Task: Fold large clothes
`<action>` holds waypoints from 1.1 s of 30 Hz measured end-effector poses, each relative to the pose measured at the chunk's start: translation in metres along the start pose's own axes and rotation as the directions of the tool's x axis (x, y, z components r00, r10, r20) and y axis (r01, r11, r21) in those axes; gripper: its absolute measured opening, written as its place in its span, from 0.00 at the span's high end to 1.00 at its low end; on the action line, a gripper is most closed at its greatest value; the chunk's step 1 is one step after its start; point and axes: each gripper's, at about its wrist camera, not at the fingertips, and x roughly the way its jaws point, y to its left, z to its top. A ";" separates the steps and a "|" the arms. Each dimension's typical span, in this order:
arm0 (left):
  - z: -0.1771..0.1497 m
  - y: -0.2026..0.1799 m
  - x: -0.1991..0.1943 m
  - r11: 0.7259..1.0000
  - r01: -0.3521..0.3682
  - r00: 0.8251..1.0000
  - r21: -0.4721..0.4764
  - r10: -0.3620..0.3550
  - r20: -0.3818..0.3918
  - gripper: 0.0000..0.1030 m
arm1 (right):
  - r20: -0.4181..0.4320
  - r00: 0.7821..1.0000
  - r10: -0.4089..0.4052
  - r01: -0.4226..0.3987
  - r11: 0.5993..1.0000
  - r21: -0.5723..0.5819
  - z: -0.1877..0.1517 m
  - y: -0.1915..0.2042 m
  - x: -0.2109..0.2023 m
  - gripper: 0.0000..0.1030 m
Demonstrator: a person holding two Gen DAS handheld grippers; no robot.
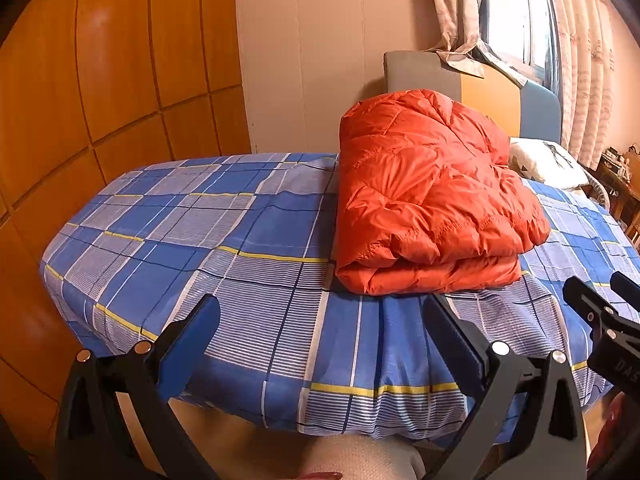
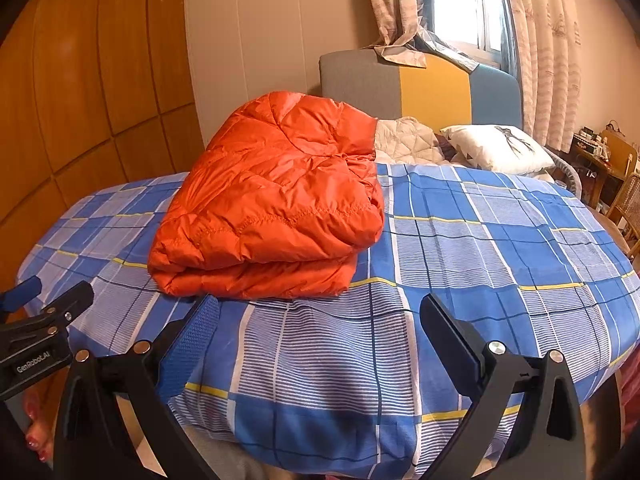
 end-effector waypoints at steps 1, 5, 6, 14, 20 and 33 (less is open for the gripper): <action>0.000 0.000 0.000 1.000 0.000 1.000 0.001 0.000 -0.001 0.02 | -0.001 1.000 0.000 0.000 1.000 -0.001 0.000 0.000 0.001 0.03; 0.000 0.001 0.002 1.000 0.009 1.000 -0.004 -0.009 -0.010 0.02 | -0.005 1.000 -0.001 0.001 1.000 0.003 0.000 -0.001 0.002 0.03; 0.000 0.001 0.002 1.000 0.012 1.000 -0.006 -0.012 -0.012 0.02 | -0.005 1.000 -0.002 0.002 1.000 0.004 0.000 -0.001 0.002 0.03; -0.001 -0.001 0.003 1.000 0.020 1.000 -0.003 -0.020 -0.017 0.02 | -0.009 1.000 0.000 0.000 1.000 0.002 -0.001 -0.001 0.004 0.03; -0.002 0.000 0.004 0.999 0.038 0.999 -0.024 -0.039 -0.031 0.02 | -0.013 1.000 0.003 -0.003 1.000 0.004 -0.002 -0.001 0.005 0.03; -0.005 0.004 0.008 0.997 0.045 0.997 -0.065 -0.049 -0.065 0.02 | -0.027 1.000 0.004 -0.004 1.000 0.007 -0.004 -0.002 0.006 0.03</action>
